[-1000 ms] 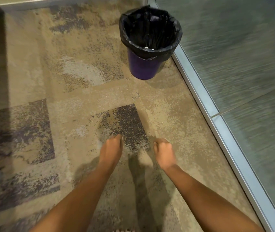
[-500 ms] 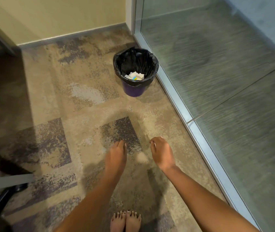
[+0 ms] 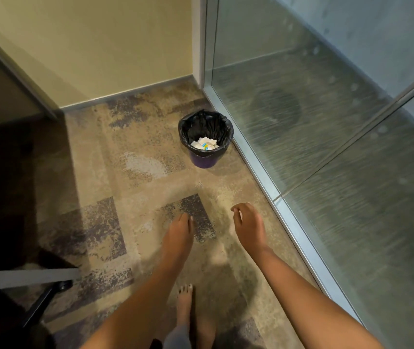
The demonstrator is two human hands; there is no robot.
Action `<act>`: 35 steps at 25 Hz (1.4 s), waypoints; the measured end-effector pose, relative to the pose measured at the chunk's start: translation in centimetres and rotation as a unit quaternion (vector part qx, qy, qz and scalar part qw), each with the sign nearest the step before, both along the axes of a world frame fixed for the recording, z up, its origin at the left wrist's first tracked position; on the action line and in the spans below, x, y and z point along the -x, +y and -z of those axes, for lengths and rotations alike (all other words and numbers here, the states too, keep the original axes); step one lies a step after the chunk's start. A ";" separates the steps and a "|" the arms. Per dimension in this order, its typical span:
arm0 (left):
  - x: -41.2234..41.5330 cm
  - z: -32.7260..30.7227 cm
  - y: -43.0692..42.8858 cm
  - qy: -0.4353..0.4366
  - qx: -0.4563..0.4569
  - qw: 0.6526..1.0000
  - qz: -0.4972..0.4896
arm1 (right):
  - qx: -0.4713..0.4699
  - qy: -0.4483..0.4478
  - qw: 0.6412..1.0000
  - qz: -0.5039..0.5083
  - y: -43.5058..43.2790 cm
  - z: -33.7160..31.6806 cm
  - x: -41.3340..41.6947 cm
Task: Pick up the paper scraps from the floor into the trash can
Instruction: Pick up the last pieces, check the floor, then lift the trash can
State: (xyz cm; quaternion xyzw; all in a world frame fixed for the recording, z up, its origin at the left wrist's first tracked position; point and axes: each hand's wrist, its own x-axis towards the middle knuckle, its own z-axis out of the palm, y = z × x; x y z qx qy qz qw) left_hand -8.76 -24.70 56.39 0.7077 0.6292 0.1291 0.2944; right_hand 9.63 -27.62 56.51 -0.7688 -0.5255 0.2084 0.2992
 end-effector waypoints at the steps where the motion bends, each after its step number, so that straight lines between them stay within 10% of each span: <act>1: 0.0 -0.7 0.6 -0.003 0.004 1.000 -0.002 | -0.010 0.000 1.000 0.001 0.5 -0.7 0.1; 24: -4.6 -3.1 25.5 -0.087 0.001 0.996 -0.030 | 0.026 0.010 0.997 0.078 22.8 -1.8 -1.5; 35: -12.7 3.1 39.4 -0.076 0.127 0.963 -0.225 | 0.111 0.137 0.950 0.257 37.8 4.3 -8.4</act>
